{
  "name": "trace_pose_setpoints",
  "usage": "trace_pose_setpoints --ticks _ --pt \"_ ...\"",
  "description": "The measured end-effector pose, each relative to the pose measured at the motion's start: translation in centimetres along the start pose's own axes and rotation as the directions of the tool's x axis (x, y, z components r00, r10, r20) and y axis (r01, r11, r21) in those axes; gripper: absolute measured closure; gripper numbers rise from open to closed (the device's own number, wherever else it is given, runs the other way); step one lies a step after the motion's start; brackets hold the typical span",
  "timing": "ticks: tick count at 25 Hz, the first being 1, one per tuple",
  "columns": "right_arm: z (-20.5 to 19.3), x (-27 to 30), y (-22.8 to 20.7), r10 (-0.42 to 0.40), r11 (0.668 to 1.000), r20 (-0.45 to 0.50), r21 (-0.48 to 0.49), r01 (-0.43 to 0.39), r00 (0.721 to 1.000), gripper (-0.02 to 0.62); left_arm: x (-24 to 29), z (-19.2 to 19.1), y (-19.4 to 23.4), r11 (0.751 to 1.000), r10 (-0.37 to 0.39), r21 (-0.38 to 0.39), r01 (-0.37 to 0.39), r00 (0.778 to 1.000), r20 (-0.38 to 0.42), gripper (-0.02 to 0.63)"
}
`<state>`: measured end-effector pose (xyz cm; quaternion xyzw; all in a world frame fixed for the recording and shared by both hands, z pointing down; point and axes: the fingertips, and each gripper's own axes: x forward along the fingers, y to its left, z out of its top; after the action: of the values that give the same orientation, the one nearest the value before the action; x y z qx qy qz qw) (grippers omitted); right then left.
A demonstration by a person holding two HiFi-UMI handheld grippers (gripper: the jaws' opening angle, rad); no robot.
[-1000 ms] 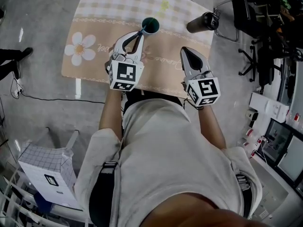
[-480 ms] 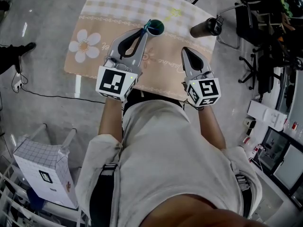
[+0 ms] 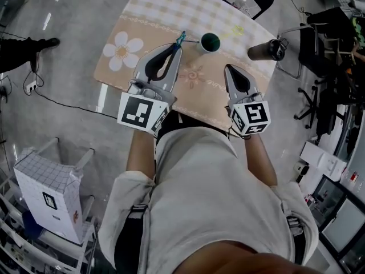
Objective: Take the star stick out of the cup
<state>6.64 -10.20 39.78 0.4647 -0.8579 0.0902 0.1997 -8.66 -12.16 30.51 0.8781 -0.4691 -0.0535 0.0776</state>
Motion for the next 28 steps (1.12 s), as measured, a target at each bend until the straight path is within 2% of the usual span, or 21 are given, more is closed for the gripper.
trace_pose_setpoints --ticks 5,9,12,16,18,23,28 --pt "-0.4 2.0 1.8 0.047 0.999 -0.014 -0.009 -0.048 0.999 0.595 -1.5 -1.9 2.2 0.998 0.039 -0.040 -0.040 0.999 -0.027 0.591" --pt "-1.8 2.8 2.8 0.065 0.998 -0.051 -0.001 -0.065 0.997 0.595 -1.6 -5.2 3.5 0.997 0.050 -0.061 -0.056 0.994 -0.092 0.591" --pt "-2.7 3.1 3.1 0.062 0.998 -0.076 0.006 -0.061 0.995 0.595 -1.2 -8.7 4.7 0.992 0.049 -0.105 -0.067 0.986 -0.162 0.591" --pt "-3.4 3.3 2.6 0.041 0.999 -0.092 0.018 -0.040 0.995 0.595 -0.6 -12.2 5.3 0.982 0.019 -0.181 -0.056 0.979 -0.203 0.591" --pt "-3.8 3.4 2.2 0.029 0.999 -0.101 0.025 -0.026 0.995 0.595 -0.3 -13.5 5.5 0.979 0.018 -0.192 -0.063 0.974 -0.228 0.591" --pt "-4.5 3.5 1.3 0.004 0.999 -0.123 0.042 0.001 0.992 0.595 0.4 -14.9 7.5 0.984 0.059 -0.152 -0.098 0.967 -0.247 0.586" --pt "-5.2 4.3 1.1 -0.001 0.998 -0.142 0.060 0.010 0.990 0.595 0.9 -16.6 10.7 0.986 0.131 -0.056 -0.155 0.942 -0.310 0.585"
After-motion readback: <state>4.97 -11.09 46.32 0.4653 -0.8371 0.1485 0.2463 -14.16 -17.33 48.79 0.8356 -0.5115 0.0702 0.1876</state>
